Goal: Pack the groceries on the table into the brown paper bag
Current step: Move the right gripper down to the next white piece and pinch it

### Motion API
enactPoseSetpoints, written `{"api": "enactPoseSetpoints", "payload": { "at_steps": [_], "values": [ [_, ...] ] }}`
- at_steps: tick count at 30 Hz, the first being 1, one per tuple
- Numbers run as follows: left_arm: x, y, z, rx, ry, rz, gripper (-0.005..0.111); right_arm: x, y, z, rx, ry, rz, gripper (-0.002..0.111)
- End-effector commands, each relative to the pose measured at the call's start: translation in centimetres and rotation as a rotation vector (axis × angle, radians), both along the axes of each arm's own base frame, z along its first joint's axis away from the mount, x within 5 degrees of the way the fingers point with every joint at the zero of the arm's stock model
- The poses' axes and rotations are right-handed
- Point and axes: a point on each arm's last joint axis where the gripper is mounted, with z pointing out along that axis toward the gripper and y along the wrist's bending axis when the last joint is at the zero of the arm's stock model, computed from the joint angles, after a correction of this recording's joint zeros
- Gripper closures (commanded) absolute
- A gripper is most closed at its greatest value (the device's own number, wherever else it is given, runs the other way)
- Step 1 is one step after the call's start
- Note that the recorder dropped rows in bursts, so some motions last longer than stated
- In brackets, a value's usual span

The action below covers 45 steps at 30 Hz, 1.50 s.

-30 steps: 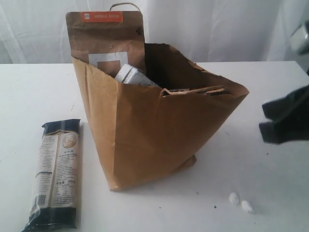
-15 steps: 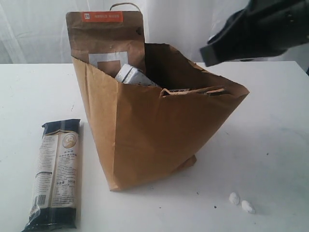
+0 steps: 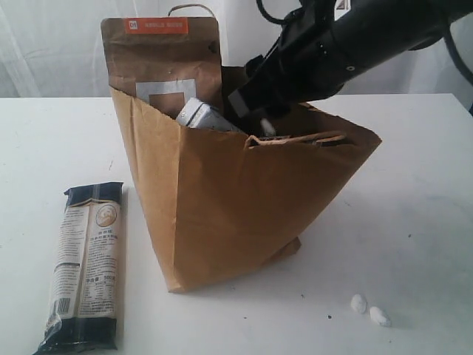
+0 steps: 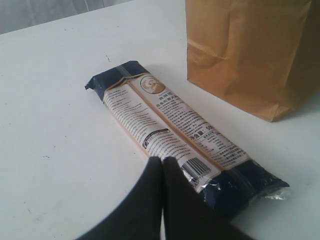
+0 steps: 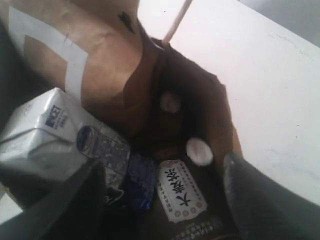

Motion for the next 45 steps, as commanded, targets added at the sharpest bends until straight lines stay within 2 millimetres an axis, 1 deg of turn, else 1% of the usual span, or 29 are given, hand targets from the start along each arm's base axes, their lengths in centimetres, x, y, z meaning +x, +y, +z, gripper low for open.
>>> {"api": "enactPoseSetpoints", "payload": {
  "at_steps": [1,3,5,9,11,13,14,15,16,17,18,19,20,22,23,24,25,26,29,30,34,35,37,38,41,45],
  "values": [
    [0.0,0.0,-0.1,-0.008,0.000,0.005,0.107,-1.3,-0.9,2.5,0.045,-0.079,0.005,0.042],
    [0.0,0.0,-0.1,-0.008,0.000,0.005,0.107,-2.6,-1.8,3.9,0.050,-0.104,0.006,0.042],
    [0.0,0.0,-0.1,-0.008,0.000,0.005,0.107,-4.2,-3.2,5.2,0.043,-0.133,-0.011,0.044],
    [0.0,0.0,-0.1,-0.008,0.000,0.005,0.107,-7.3,-6.6,7.4,0.015,-0.213,-0.098,0.047],
    [0.0,0.0,-0.1,-0.008,0.000,0.005,0.107,-8.9,-8.4,7.7,-0.015,-0.228,-0.148,0.047],
    [0.0,0.0,-0.1,-0.008,0.000,0.005,0.107,-10.7,-10.0,7.5,-0.038,-0.211,-0.187,0.047],
    [0.0,0.0,-0.1,-0.008,0.000,0.005,0.107,-11.4,-10.6,7.2,-0.048,-0.200,-0.198,0.047],
    [0.0,0.0,-0.1,-0.008,0.000,0.005,0.107,-13.1,-12.0,6.5,-0.055,-0.174,-0.235,0.047],
    [0.0,0.0,-0.1,-0.008,0.000,0.005,0.107,-13.9,-12.7,6.3,-0.050,-0.174,-0.253,0.047],
    [0.0,0.0,-0.1,-0.008,0.000,0.005,0.107,-15.4,-14.1,5.5,-0.047,-0.156,-0.301,0.047],
    [0.0,0.0,-0.1,-0.008,0.000,0.005,0.107,-16.0,-14.6,5.0,-0.048,-0.138,-0.319,0.047],
    [0.0,0.0,-0.1,-0.008,0.000,0.005,0.107,-17.3,-15.5,3.4,-0.073,-0.085,-0.341,0.047],
    [0.0,0.0,-0.1,-0.008,0.000,0.005,0.107,-17.7,-15.8,2.4,-0.099,-0.051,-0.345,0.047],
    [0.0,0.0,-0.1,-0.008,0.000,0.005,0.107,-18.2,-15.6,-1.4,-0.134,0.058,-0.316,0.047],
    [0.0,0.0,-0.1,-0.008,0.000,0.005,0.107,-18.3,-15.3,-3.0,-0.153,0.112,-0.302,0.047],
    [0.0,0.0,-0.1,-0.008,0.000,0.005,0.107,-18.1,-14.8,-5.1,-0.187,0.178,-0.269,0.047],
    [0.0,0.0,-0.1,-0.008,0.000,0.005,0.107,-17.7,-14.2,-6.4,-0.182,0.191,-0.237,0.047],
    [0.0,0.0,-0.1,-0.008,0.000,0.005,0.107,-17.0,-13.5,-8.1,-0.189,0.209,-0.209,0.047],
    [0.0,0.0,-0.1,-0.008,0.000,0.005,0.107,-14.1,-11.1,-11.1,-0.175,0.186,-0.154,0.047],
    [0.0,0.0,-0.1,-0.008,0.000,0.005,0.107,-12.9,-10.2,-11.8,-0.168,0.179,-0.143,0.047],
    [0.0,0.0,-0.1,-0.008,0.000,0.005,0.107,-10.2,-8.2,-14.4,-0.178,0.201,-0.122,0.047],
    [0.0,0.0,-0.1,-0.008,0.000,0.005,0.107,-9.4,-7.8,-15.3,-0.185,0.216,-0.125,0.047],
    [0.0,0.0,-0.1,-0.008,0.000,0.005,0.107,-8.4,-7.4,-16.5,-0.189,0.233,-0.137,0.047],
    [0.0,0.0,-0.1,-0.008,0.000,0.005,0.107,-7.8,-7.4,-17.5,-0.202,0.258,-0.151,0.047],
    [0.0,0.0,-0.1,-0.008,0.000,0.005,0.107,-6.6,-7.6,-19.6,-0.233,0.318,-0.183,0.047],
    [0.0,0.0,-0.1,-0.008,0.000,0.005,0.107,-6.0,-7.4,-21.4,-0.252,0.355,-0.187,0.047]
  ]
}}
